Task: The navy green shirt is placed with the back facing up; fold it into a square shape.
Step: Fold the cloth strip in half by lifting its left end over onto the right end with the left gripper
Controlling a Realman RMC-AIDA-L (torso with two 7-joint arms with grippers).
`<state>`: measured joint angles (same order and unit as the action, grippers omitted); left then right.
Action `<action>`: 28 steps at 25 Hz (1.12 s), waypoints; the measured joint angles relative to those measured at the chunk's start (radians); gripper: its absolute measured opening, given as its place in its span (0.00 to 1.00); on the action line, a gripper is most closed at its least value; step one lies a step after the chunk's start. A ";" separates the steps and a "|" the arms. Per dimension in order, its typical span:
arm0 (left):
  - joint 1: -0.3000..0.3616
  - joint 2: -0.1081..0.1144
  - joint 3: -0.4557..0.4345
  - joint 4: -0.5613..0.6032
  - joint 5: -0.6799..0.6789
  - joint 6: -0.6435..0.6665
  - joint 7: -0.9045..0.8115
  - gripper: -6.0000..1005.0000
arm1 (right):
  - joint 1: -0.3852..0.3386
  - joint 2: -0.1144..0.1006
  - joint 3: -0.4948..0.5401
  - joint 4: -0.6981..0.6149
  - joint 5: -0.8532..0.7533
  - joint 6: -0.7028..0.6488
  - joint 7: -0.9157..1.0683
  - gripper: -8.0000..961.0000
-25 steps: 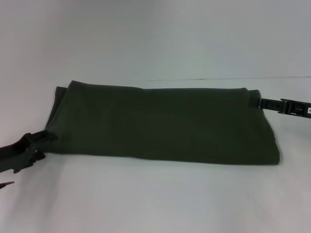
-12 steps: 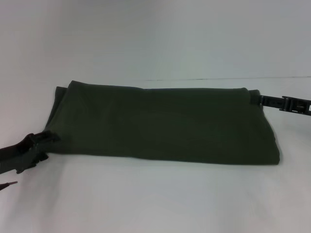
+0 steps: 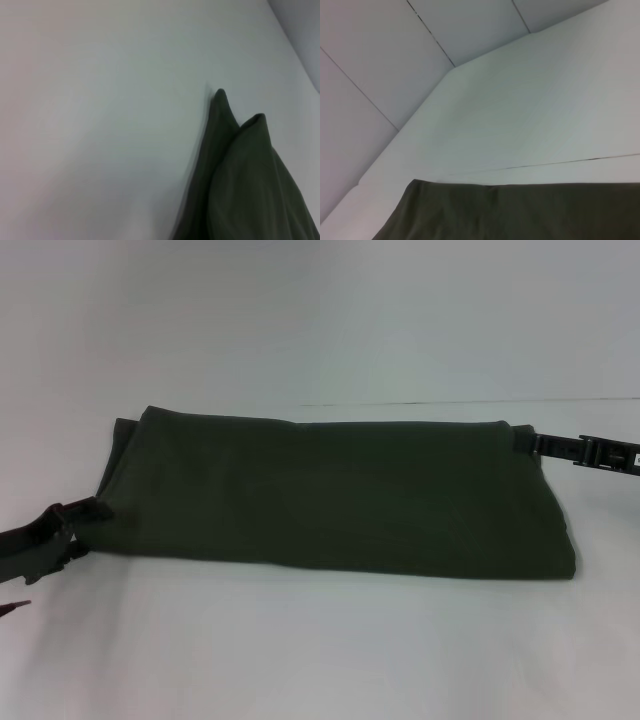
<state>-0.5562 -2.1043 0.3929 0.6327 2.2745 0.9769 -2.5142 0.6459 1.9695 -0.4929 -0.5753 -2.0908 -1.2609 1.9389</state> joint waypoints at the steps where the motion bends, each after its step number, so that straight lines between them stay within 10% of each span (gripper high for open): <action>1: -0.002 0.001 0.000 0.000 0.000 -0.003 0.001 0.72 | 0.000 0.000 0.000 0.000 0.000 0.000 0.000 0.77; 28: 0.030 -0.003 -0.009 0.049 0.003 0.048 0.018 0.72 | -0.003 0.000 0.001 0.005 0.009 0.009 0.000 0.77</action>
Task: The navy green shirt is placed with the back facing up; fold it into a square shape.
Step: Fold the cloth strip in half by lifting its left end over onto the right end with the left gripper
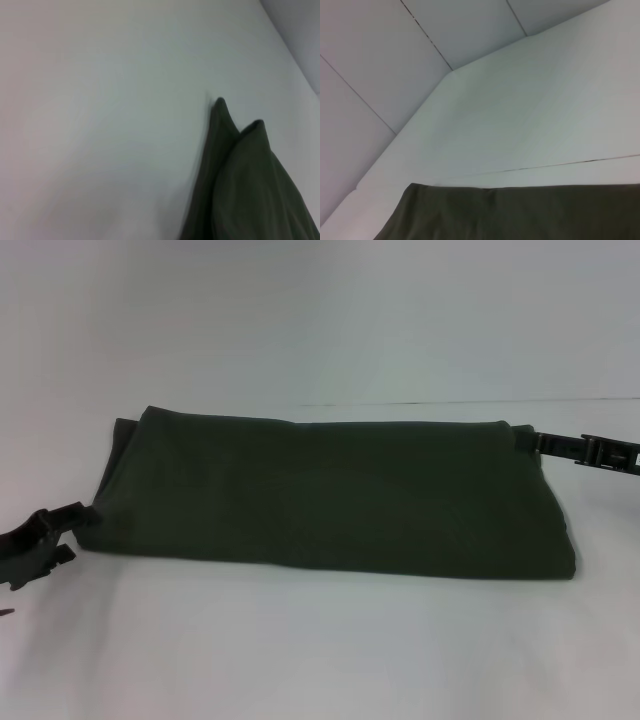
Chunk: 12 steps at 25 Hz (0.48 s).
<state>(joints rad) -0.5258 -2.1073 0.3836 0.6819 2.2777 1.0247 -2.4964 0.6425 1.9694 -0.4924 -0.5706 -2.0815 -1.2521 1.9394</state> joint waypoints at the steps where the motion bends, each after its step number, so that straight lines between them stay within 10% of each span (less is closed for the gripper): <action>1: 0.001 0.000 0.000 0.000 0.000 0.008 0.000 0.72 | 0.000 0.000 0.000 0.000 0.000 0.000 0.000 0.77; 12: -0.024 -0.005 0.014 -0.042 0.000 0.003 0.006 0.72 | 0.003 0.000 0.000 0.000 0.000 0.002 0.001 0.77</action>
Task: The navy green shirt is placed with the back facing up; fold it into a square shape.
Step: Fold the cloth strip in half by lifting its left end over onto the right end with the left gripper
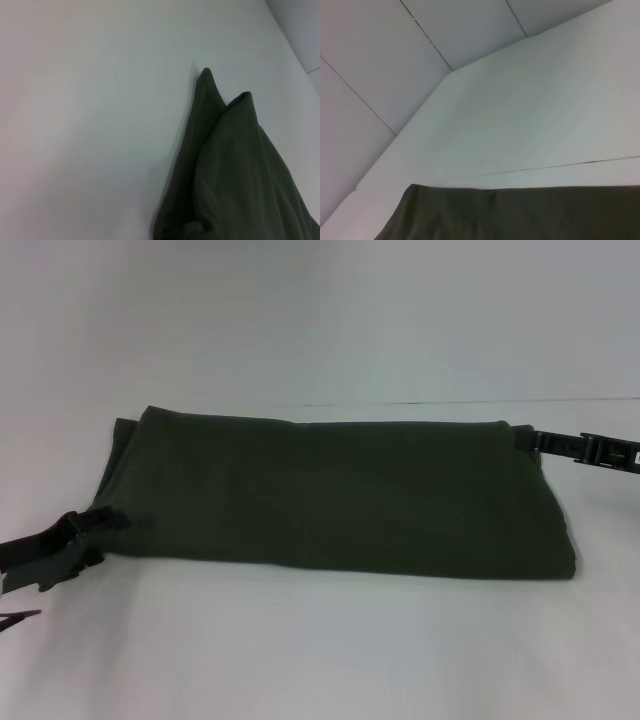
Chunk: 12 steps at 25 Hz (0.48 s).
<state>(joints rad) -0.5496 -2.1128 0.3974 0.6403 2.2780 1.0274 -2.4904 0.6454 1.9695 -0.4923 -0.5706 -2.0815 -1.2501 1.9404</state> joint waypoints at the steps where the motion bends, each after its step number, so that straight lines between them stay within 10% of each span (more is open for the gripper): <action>1: -0.002 -0.001 0.000 -0.004 0.000 -0.003 0.000 0.72 | 0.000 0.000 0.000 0.000 0.000 0.000 0.000 0.77; 12: -0.008 -0.001 0.000 -0.015 0.002 -0.031 0.003 0.72 | -0.002 0.000 0.000 0.000 0.000 0.000 0.000 0.77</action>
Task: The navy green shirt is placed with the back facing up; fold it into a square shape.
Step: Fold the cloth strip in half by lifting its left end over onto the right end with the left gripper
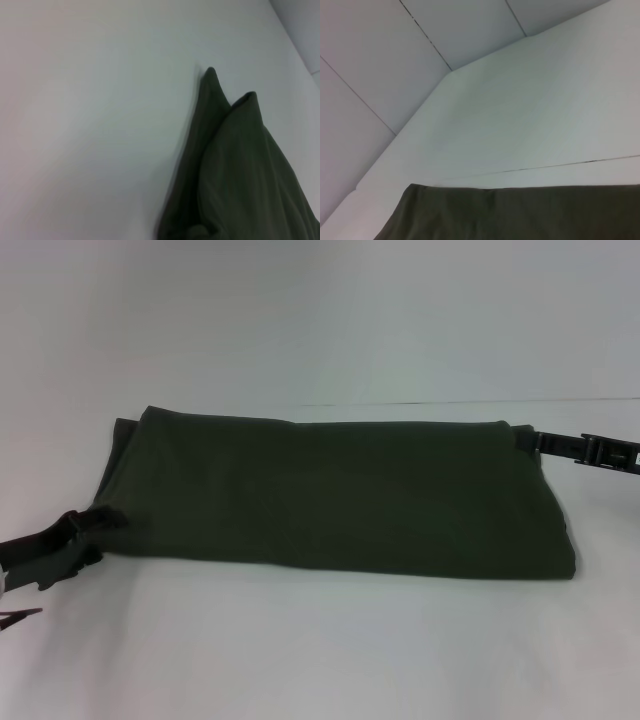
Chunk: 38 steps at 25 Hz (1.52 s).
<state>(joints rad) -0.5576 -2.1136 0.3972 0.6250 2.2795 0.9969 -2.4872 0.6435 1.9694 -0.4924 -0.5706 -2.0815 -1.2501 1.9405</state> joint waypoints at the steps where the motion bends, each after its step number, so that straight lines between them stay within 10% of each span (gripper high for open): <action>1: -0.001 0.001 0.000 0.000 0.000 -0.007 0.000 0.72 | 0.000 0.000 0.000 0.000 0.000 0.000 0.000 0.77; 38: -0.015 0.010 0.014 0.007 -0.001 -0.006 0.027 0.72 | 0.001 0.000 0.000 -0.008 0.000 0.002 0.011 0.78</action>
<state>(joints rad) -0.5725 -2.1037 0.4114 0.6321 2.2789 0.9913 -2.4606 0.6443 1.9694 -0.4924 -0.5784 -2.0815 -1.2485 1.9512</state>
